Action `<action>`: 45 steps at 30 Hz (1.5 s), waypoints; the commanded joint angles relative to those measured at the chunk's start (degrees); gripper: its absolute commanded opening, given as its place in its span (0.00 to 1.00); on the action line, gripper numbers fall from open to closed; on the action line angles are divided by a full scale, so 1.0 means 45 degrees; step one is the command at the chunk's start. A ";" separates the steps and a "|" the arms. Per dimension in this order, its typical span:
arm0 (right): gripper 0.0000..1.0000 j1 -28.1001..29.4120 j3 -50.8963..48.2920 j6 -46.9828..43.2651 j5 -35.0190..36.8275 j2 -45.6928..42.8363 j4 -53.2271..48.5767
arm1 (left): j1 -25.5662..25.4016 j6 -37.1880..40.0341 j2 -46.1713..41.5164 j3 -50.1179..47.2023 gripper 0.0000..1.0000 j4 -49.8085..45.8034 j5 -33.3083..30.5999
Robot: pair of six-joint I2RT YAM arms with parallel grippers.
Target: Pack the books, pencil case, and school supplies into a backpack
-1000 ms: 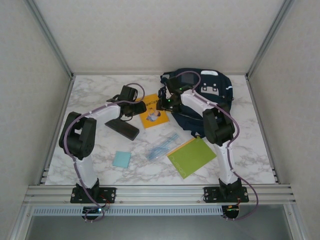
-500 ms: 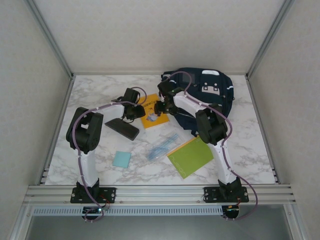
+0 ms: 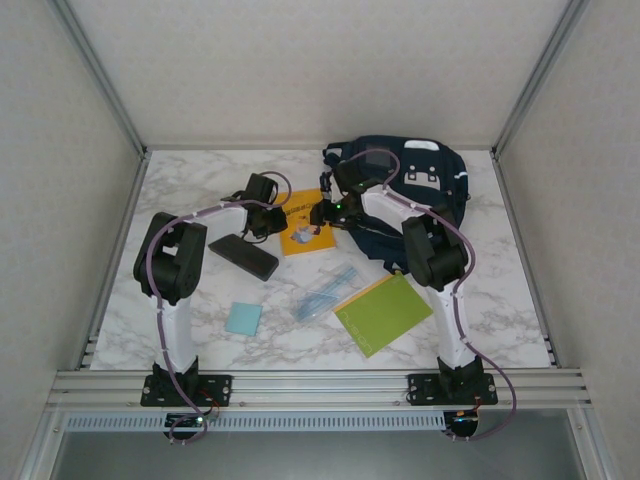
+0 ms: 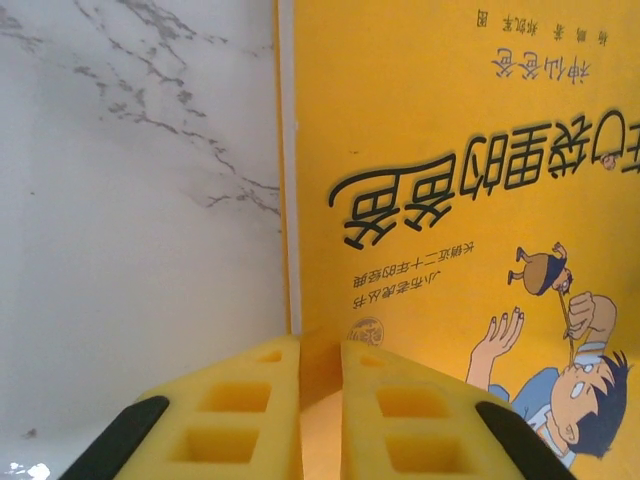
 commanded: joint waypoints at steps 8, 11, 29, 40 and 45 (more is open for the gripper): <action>0.50 0.0376 -0.0945 0.1184 -0.2775 -0.1355 0.1404 | -0.0149 -0.0096 0.0871 -0.0071 0.12 -0.0462 0.0316; 0.43 0.0377 -0.1288 0.1567 -0.3098 -0.1360 0.1986 | -0.0138 -0.0096 0.0877 -0.0038 0.13 -0.0522 0.0335; 0.30 0.0199 -0.3459 0.3095 -0.3650 -0.2586 0.5580 | -0.0169 -0.0057 0.0853 -0.0098 0.13 -0.0665 0.0286; 0.36 0.0289 -0.3752 0.3891 -0.3381 -0.2072 0.6644 | -0.0248 -0.0173 0.0852 -0.0185 0.13 -0.0574 0.0408; 0.21 0.0282 -0.3810 0.3795 -0.3180 -0.2199 0.6493 | -0.0238 -0.0214 0.0779 -0.0259 0.13 -0.0502 0.0429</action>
